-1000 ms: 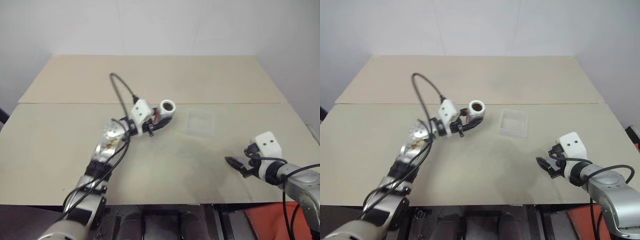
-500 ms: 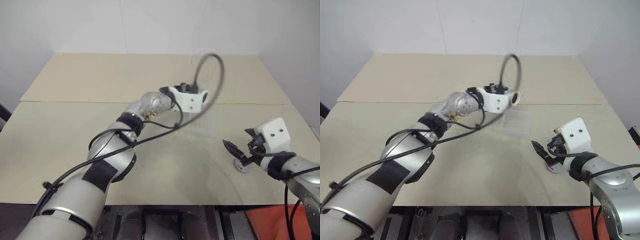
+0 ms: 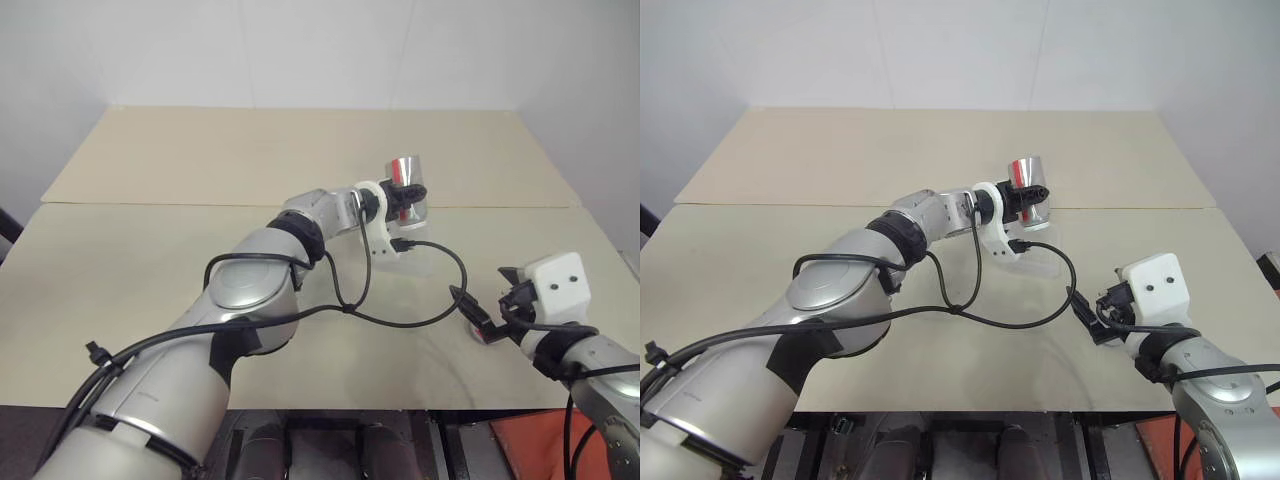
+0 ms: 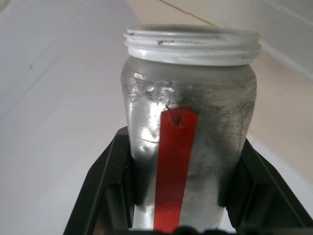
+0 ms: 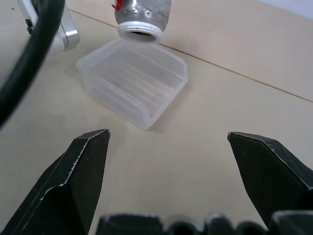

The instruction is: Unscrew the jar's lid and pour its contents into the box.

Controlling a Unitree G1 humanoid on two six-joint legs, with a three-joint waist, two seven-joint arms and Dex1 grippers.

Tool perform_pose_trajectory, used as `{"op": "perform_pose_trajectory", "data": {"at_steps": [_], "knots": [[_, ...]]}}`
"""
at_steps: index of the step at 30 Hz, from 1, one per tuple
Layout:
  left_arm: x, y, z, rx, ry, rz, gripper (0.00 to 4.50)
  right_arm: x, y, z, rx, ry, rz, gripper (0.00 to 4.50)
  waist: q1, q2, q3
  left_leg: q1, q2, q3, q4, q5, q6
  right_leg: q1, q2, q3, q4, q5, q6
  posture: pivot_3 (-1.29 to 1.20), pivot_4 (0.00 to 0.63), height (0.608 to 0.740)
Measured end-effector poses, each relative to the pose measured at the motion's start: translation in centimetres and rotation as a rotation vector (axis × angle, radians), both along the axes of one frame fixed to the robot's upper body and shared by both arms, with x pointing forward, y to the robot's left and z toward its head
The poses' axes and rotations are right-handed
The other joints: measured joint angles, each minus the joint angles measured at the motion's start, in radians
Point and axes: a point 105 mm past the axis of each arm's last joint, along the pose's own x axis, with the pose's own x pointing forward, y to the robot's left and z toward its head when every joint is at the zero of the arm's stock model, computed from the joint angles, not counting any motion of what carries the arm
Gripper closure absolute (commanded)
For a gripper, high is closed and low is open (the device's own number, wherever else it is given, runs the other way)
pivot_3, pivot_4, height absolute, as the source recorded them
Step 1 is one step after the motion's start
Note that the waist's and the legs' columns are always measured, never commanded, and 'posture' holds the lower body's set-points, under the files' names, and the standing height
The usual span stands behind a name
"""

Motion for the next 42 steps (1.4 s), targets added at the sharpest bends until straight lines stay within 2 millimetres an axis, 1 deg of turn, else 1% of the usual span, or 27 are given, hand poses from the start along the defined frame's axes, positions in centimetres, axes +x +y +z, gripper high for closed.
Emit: {"op": "perform_pose_trajectory", "data": {"at_steps": [5, 8, 9, 11, 13, 14, 16, 18, 21, 22, 24, 25, 26, 28, 30, 33, 35, 38, 40, 42], "knots": [[0.0, 0.0, 0.2, 0.002, -0.015, -0.003, 2.54, 0.3, 0.2, 0.6, 0.005, -0.025, 0.006, 0.03, 0.000, 0.000, 0.000, 0.000, 0.000, 0.000, 0.000, 0.000, 0.000, 0.000, 0.000, 0.000, 0.000, 0.000, 0.000, 0.00, 0.150, 0.740], [0.1, 0.1, 0.3, -0.013, -0.008, 0.005, 2.54, 0.4, 0.0, 0.5, 0.005, -0.022, 0.003, 0.03, 0.000, 0.000, 0.000, 0.000, 0.000, 0.000, 0.000, 0.000, 0.000, 0.000, 0.000, 0.000, 0.000, 0.000, 0.000, 0.00, 0.150, 0.740], [0.2, 0.1, 0.5, -0.044, 0.011, 0.019, 2.54, 0.5, 0.0, 0.5, 0.006, -0.019, 0.004, 0.03, 0.000, 0.000, 0.000, 0.000, 0.000, 0.000, 0.000, 0.000, 0.000, 0.000, 0.000, 0.000, 0.001, 0.000, 0.000, 0.00, 0.150, 0.740], [0.5, 0.3, 1.4, -0.159, 0.089, 0.062, 2.54, 0.6, 0.0, 0.4, 0.004, -0.015, 0.005, 0.03, 0.000, 0.000, 0.000, 0.000, 0.000, 0.000, 0.000, 0.000, 0.000, 0.000, 0.000, 0.000, 0.001, 0.000, 0.000, 0.00, 0.150, 0.740], [0.9, 0.6, 2.1, -0.332, 0.235, 0.129, 2.54, 0.7, -0.1, 0.5, 0.000, -0.015, 0.005, 0.03, 0.000, 0.000, 0.000, 0.000, 0.000, 0.000, 0.000, 0.000, 0.000, 0.000, 0.000, 0.000, 0.001, 0.000, 0.000, 0.00, 0.150, 0.740], [1.2, 1.0, 2.1, -0.411, 0.318, 0.165, 2.54, 0.8, -0.1, 0.6, 0.000, -0.018, 0.005, 0.03, -0.001, 0.000, 0.000, 0.000, 0.000, 0.000, 0.001, 0.000, 0.000, 0.000, 0.000, 0.000, 0.001, 0.000, 0.000, 0.00, 0.150, 0.740], [1.8, 2.1, 1.6, -0.614, 0.542, 0.248, 2.54, 0.8, -0.1, 0.7, -0.001, -0.022, 0.007, 0.03, -0.004, 0.001, 0.000, 0.001, 0.000, 0.001, 0.001, 0.000, 0.000, 0.000, 0.000, 0.000, 0.002, 0.000, 0.000, 0.00, 0.150, 0.740], [2.4, 3.3, 0.8, -0.830, 0.802, 0.321, 2.54, 0.9, 0.0, 0.7, 0.000, -0.023, 0.008, 0.03, -0.005, 0.001, -0.001, 0.001, 0.000, 0.000, 0.001, 0.000, 0.000, 0.000, 0.000, 0.000, 0.003, 0.000, 0.000, 0.00, 0.150, 0.740], [3.2, 5.4, 0.5, -1.136, 1.142, 0.371, 2.54, 1.0, -0.1, 0.6, 0.003, -0.017, 0.009, 0.03, -0.005, 0.001, -0.001, 0.001, 0.000, 0.000, 0.003, 0.000, 0.000, 0.000, 0.000, 0.000, 0.004, 0.000, 0.000, 0.00, 0.150, 0.740], [3.4, 6.2, 0.6, -1.239, 1.247, 0.363, 2.54, 1.0, -0.1, 0.6, 0.004, -0.012, 0.013, 0.03, -0.005, 0.001, -0.001, 0.001, 0.000, 0.000, 0.003, 0.000, 0.000, 0.000, 0.000, 0.000, 0.004, 0.000, 0.000, 0.00, 0.150, 0.740], [3.5, 7.0, 0.9, -1.378, 1.414, 0.311, 2.54, 1.1, 0.1, 0.4, 0.003, -0.001, 0.027, 0.03, -0.005, 0.001, -0.001, 0.001, 0.000, 0.000, 0.003, 0.000, 0.000, 0.001, 0.000, 0.000, 0.005, 0.000, 0.000, 0.00, 0.150, 0.740], [3.4, 7.2, 0.9, -1.414, 1.463, 0.287, 2.54, 1.2, 0.3, 0.3, 0.001, 0.004, 0.036, 0.03, -0.004, 0.001, -0.001, 0.002, 0.000, 0.000, 0.003, 0.000, 0.000, 0.001, 0.000, 0.000, 0.005, 0.000, 0.000, 0.00, 0.150, 0.740], [3.3, 7.5, 1.0, -1.486, 1.548, 0.232, 2.54, 1.3, 0.6, 0.2, -0.004, 0.012, 0.055, 0.03, -0.003, 0.001, -0.001, 0.001, 0.000, 0.000, 0.004, 0.000, 0.001, 0.001, 0.000, 0.000, 0.005, 0.000, 0.000, 0.00, 0.150, 0.740], [3.2, 8.5, 0.9, -1.583, 1.631, 0.145, 2.54, 1.4, 0.8, 0.1, -0.003, 0.022, 0.074, 0.03, -0.005, 0.002, -0.001, 0.002, 0.000, -0.001, 0.004, 0.000, 0.001, 0.002, 0.000, 0.000, 0.006, 0.001, 0.000, 0.00, 0.150, 0.740], [3.1, 9.8, 0.6, -1.643, 1.643, 0.091, 2.54, 1.6, 0.8, 0.0, 0.001, 0.029, 0.078, 0.03, -0.006, 0.002, -0.001, 0.002, 0.000, -0.001, 0.004, 0.000, 0.001, 0.002, 0.000, 0.000, 0.006, 0.001, 0.000, 0.00, 0.150, 0.740], [2.4, 12.8, -0.1, -1.731, 1.589, 0.025, 2.54, 2.2, 1.1, -0.4, 0.006, 0.054, 0.103, 0.03, -0.017, 0.002, -0.001, 0.003, 0.000, -0.001, 0.004, 0.000, 0.000, 0.002, 0.000, 0.002, 0.012, 0.001, 0.000, 0.00, 0.150, 0.740], [1.7, 14.8, -1.2, -1.782, 1.541, 0.029, 2.54, 2.6, 1.5, -0.6, 0.011, 0.061, 0.126, 0.03, -0.022, 0.002, -0.001, 0.004, 0.001, -0.003, 0.004, 0.001, 0.000, 0.001, 0.000, 0.003, 0.013, 0.001, 0.000, 0.00, 0.150, 0.740], [0.4, 16.9, -2.9, -1.867, 1.482, 0.056, 2.54, 3.1, 1.8, -0.5, 0.016, 0.054, 0.144, 0.03, -0.024, 0.002, -0.001, 0.004, 0.001, -0.006, 0.006, 0.001, 0.000, 0.002, 0.000, 0.003, 0.015, 0.001, 0.000, 0.00, 0.150, 0.740], [-0.1, 17.9, -3.1, -1.899, 1.441, 0.078, 2.54, 3.4, 2.0, -0.6, 0.018, 0.056, 0.156, 0.03, -0.019, 0.002, -0.001, 0.004, 0.000, -0.006, 0.007, 0.001, 0.001, 0.002, 0.000, 0.003, 0.015, 0.001, 0.000, 0.00, 0.150, 0.740], [-0.9, 19.3, -3.0, -1.938, 1.355, 0.088, 2.54, 3.6, 2.0, -0.8, 0.018, 0.060, 0.160, 0.03, -0.017, 0.002, -0.001, 0.005, 0.000, -0.006, 0.008, 0.001, 0.001, 0.003, -0.001, 0.003, 0.015, 0.001, 0.000, 0.00, 0.150, 0.740]]}}
